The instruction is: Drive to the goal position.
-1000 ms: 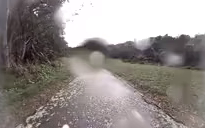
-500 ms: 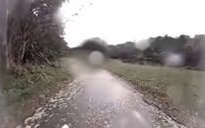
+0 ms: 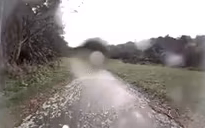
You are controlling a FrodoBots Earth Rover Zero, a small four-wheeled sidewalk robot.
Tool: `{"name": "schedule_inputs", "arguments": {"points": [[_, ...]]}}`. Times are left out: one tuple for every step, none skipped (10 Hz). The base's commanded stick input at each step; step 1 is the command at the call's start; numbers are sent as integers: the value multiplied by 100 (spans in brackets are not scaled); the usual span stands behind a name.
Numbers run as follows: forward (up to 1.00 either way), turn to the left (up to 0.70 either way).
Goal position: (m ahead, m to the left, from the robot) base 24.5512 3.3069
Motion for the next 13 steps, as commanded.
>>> {"name": "schedule_inputs", "arguments": {"points": [[70, 0], [70, 0], [70, 7], [70, 26], [70, 32], [70, 35], [70, 35], [70, 0], [70, 0], [70, 0], [70, 35], [70, 35], [70, 26]]}}
